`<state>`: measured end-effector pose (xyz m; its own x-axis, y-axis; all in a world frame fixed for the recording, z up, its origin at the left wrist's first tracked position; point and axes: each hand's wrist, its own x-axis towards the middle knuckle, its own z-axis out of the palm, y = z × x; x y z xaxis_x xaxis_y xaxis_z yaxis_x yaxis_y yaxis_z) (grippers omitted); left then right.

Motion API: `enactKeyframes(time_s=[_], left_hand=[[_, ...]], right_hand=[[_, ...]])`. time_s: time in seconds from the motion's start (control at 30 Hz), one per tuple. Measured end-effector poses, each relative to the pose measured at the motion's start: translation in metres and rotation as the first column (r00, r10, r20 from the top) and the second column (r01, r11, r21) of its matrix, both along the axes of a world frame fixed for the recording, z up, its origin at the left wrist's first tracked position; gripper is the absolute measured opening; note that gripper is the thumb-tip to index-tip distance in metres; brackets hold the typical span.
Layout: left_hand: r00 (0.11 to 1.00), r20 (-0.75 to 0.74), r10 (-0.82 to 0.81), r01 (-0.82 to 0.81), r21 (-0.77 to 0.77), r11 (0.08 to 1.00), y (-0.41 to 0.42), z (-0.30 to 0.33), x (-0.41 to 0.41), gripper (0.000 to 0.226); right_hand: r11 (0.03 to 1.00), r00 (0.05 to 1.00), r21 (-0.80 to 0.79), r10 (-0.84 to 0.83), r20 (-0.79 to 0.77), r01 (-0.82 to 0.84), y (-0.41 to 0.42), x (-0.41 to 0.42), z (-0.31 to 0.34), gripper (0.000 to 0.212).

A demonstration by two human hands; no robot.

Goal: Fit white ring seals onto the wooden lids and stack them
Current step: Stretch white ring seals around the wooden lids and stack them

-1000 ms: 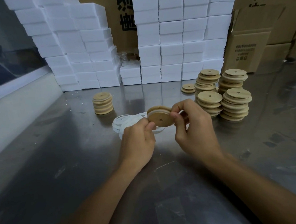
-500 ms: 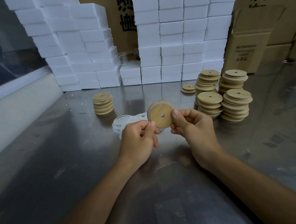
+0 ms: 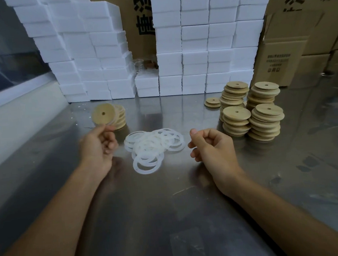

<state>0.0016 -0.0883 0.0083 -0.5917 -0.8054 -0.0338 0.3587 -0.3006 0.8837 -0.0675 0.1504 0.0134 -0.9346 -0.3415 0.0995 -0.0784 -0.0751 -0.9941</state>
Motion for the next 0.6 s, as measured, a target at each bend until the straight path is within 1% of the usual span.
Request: enactKeyframes(time_s=[0.1,0.2,0.23,0.3,0.33,0.47,0.6], left_hand=[[0.993,-0.101,-0.054,0.061,0.068,0.996,-0.017,0.002,-0.002,0.028],[0.983,-0.171,-0.073,0.086,0.071,0.994,-0.027,0.006,-0.007,0.025],[0.982,-0.175,-0.077,0.089,0.062,0.994,-0.030,0.007,-0.010,0.029],[0.984,-0.163,-0.073,0.080,0.037,0.996,-0.036,0.006,-0.017,0.043],[0.986,-0.151,-0.070,0.074,0.023,0.997,-0.038,0.006,-0.020,0.046],[0.997,-0.072,-0.036,0.032,-0.053,0.998,-0.043,0.005,-0.032,0.033],[1.000,-0.001,0.012,-0.012,-0.172,0.985,-0.044,0.001,-0.041,0.028]], right_hand=[[1.000,1.000,0.004,0.013,-0.022,-0.013,0.000,0.000,0.001,0.024],[1.000,0.999,-0.014,0.011,-0.030,-0.012,-0.001,0.001,0.001,0.026],[1.000,0.999,-0.012,0.012,-0.034,-0.012,-0.001,0.001,0.001,0.027],[1.000,0.999,0.000,0.013,-0.046,-0.013,-0.001,0.000,0.001,0.028],[1.000,0.999,0.004,0.013,-0.053,-0.012,-0.001,0.000,0.001,0.028],[0.999,0.996,0.036,0.016,-0.093,-0.013,-0.003,0.002,-0.003,0.025],[0.998,0.993,0.053,0.025,-0.118,-0.018,-0.005,0.002,-0.004,0.022]])
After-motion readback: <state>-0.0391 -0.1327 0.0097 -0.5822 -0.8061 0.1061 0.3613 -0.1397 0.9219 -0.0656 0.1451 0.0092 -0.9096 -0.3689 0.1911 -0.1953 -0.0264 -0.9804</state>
